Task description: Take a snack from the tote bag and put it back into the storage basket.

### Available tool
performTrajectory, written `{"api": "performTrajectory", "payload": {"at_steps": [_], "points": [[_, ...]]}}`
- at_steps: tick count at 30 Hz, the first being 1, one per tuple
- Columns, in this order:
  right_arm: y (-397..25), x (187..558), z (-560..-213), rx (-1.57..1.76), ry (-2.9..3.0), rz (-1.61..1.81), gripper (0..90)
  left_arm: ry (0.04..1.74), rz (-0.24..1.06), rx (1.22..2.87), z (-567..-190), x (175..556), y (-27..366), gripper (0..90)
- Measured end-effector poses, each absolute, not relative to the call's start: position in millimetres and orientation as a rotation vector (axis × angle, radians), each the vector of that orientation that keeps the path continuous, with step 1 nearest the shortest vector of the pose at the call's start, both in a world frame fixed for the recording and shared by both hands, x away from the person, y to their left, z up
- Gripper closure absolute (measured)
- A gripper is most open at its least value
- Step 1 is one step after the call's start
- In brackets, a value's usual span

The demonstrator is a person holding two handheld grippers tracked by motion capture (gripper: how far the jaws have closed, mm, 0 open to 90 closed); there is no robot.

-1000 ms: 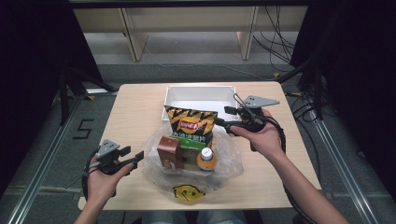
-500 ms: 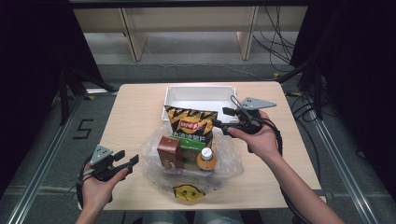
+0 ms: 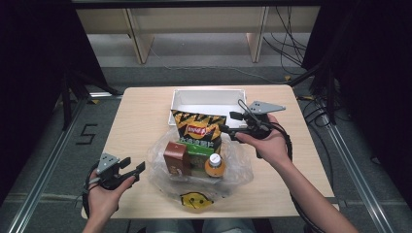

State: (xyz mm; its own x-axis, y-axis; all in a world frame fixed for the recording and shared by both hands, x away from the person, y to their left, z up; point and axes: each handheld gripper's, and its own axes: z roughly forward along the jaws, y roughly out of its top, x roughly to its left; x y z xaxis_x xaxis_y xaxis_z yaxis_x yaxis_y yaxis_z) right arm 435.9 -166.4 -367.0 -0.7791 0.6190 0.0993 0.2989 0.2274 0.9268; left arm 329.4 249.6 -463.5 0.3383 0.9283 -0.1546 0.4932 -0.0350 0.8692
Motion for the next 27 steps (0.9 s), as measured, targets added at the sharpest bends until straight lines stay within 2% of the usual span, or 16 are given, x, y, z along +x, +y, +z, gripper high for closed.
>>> {"api": "performTrajectory", "payload": {"at_steps": [11,18,27], "points": [[-160,439,-366,0.852,2.219,1.554,35.5,1.295,0.571,1.667,-464,330,250,37.3],[-152,453,-366,0.852,2.231,1.565,41.1,1.277,0.566,1.671,-465,330,246,37.3],[-136,458,-371,0.862,2.22,1.585,41.9,1.269,0.552,1.68,-466,329,243,37.6]]}}
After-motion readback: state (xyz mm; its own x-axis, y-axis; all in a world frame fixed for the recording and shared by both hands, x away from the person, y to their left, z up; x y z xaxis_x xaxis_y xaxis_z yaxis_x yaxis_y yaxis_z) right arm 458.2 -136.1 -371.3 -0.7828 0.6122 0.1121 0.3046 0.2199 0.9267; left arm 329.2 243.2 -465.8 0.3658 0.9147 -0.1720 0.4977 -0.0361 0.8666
